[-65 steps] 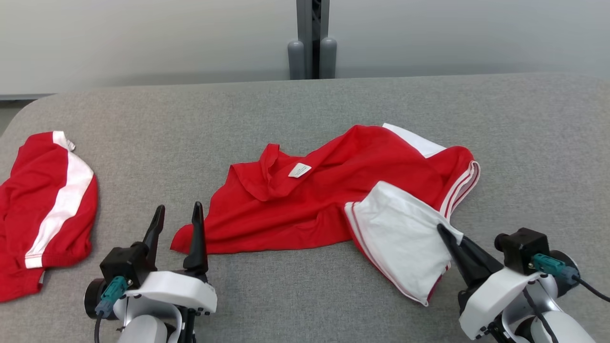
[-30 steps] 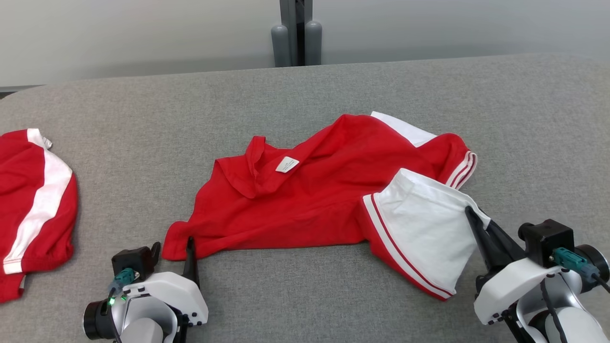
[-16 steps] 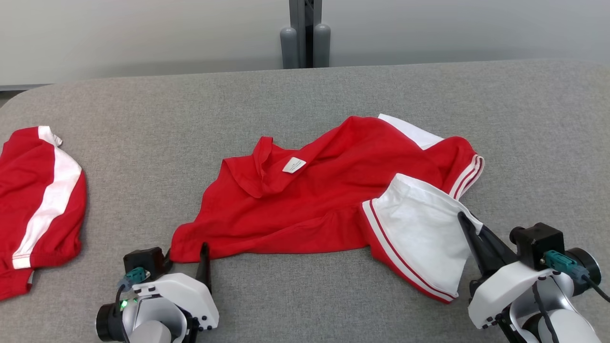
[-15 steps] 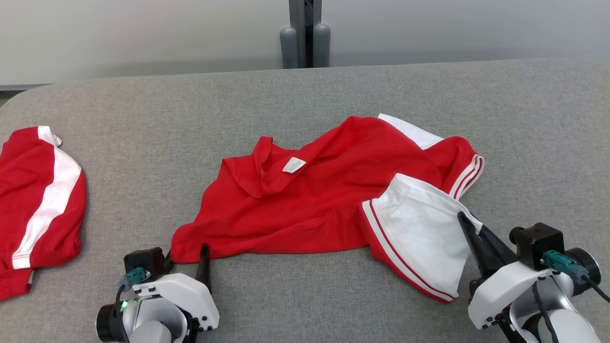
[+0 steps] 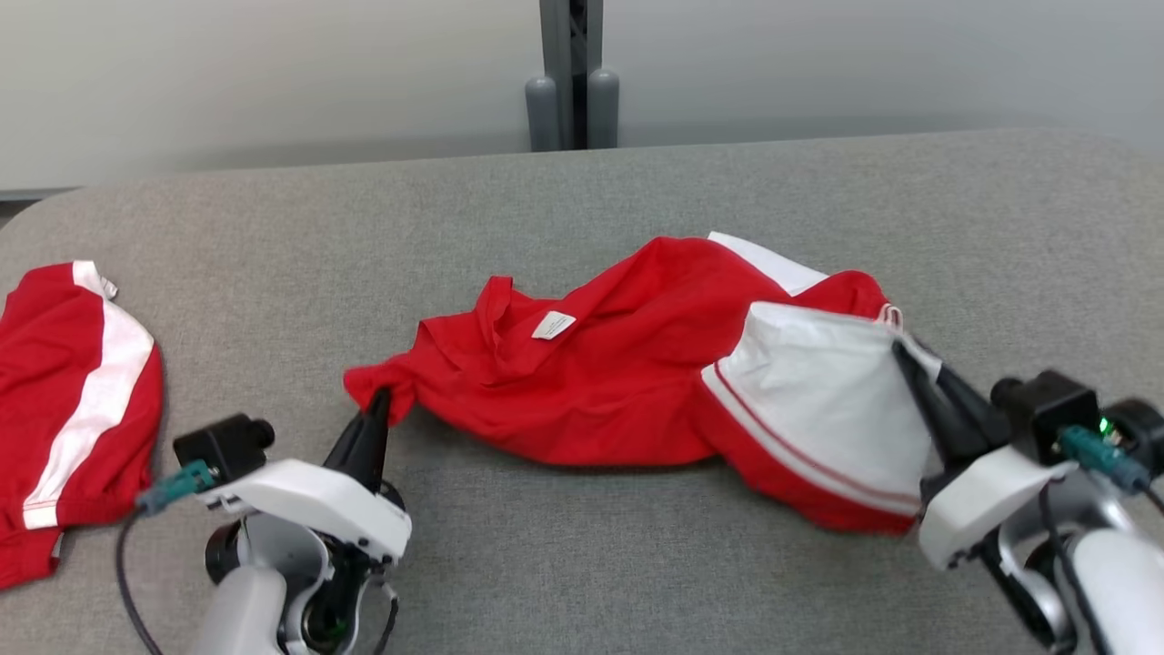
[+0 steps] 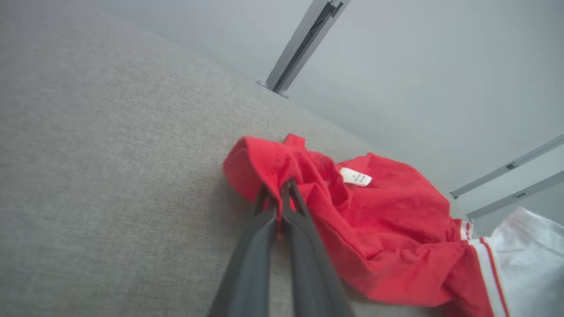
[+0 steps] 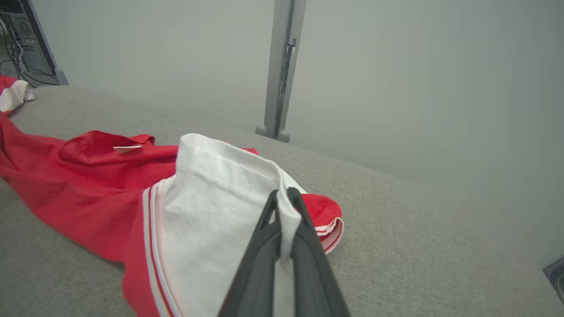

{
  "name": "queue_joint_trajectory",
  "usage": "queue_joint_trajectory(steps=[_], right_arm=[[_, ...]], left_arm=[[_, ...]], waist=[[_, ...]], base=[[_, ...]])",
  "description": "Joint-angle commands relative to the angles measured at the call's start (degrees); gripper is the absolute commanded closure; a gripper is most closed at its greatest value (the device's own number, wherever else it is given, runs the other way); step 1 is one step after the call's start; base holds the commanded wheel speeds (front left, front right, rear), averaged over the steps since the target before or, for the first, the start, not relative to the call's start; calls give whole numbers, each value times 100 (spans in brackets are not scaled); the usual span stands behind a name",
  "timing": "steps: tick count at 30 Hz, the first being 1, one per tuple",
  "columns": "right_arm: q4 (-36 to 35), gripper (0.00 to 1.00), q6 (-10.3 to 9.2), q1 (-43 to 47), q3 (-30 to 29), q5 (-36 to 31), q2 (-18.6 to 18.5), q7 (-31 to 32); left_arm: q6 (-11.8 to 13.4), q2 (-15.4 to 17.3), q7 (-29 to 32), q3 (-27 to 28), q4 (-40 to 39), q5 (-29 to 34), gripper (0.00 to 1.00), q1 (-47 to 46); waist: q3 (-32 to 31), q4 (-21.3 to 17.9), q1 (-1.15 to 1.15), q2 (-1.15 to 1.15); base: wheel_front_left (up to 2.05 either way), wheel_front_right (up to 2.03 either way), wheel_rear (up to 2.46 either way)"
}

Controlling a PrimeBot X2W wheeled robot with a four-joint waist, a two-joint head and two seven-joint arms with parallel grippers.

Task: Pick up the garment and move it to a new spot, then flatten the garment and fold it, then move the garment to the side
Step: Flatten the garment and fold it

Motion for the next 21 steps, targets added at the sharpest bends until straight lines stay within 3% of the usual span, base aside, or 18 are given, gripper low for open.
queue_joint_trajectory(steps=[1, 6, 12, 16, 21], right_arm=[[-44, 100, 1, -146, 9, -41, -98, -36], [-56, 100, 1, -852, 236, -50, -565, -3], [8, 100, 0, -1853, 482, -101, -916, -186], [173, 100, 0, -2416, 504, -212, -913, -478], [288, 100, 0, -2764, 511, -437, -778, -751]], left_arm=[[-46, 18, 83, 36, -126, -139, 100, -68], [50, 10, 627, 234, -946, -1023, 100, -264], [430, 11, 937, 482, -1778, -1989, 100, -605], [717, 9, 827, 559, -2113, -2162, 100, -805], [936, 14, 556, 589, -2370, -1885, 100, -884]], waist=[[-59, -37, 0, 0], [-241, -146, 0, 0], [-486, -293, 0, 0], [-680, -373, 0, 0], [-801, -440, 0, 0]], base=[[0, 0, 0], [0, 0, 0], [0, 0, 0], [0, 0, 0], [0, 0, 0]])
